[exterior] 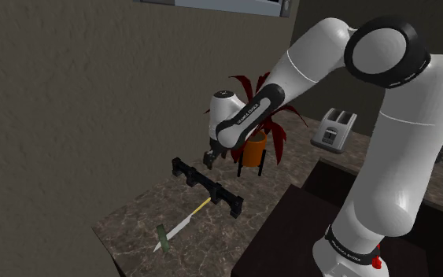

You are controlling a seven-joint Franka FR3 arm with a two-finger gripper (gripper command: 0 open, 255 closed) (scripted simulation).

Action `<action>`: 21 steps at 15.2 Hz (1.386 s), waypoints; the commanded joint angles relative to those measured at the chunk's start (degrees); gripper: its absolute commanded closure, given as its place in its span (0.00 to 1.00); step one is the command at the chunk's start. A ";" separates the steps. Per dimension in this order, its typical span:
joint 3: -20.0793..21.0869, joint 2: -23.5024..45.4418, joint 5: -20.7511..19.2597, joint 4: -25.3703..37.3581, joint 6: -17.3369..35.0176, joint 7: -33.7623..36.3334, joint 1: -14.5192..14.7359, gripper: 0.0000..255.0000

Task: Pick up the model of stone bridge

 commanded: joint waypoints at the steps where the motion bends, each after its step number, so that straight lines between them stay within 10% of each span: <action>1: -0.11 5.47 -0.54 2.78 2.68 0.96 0.20 0.00; 18: -1.38 28.34 -1.44 16.25 12.08 3.13 1.22 0.00; 19: -1.39 28.35 -1.45 16.23 12.10 3.15 1.24 1.00; 21: -1.39 28.35 -1.45 16.23 12.11 3.14 1.23 1.00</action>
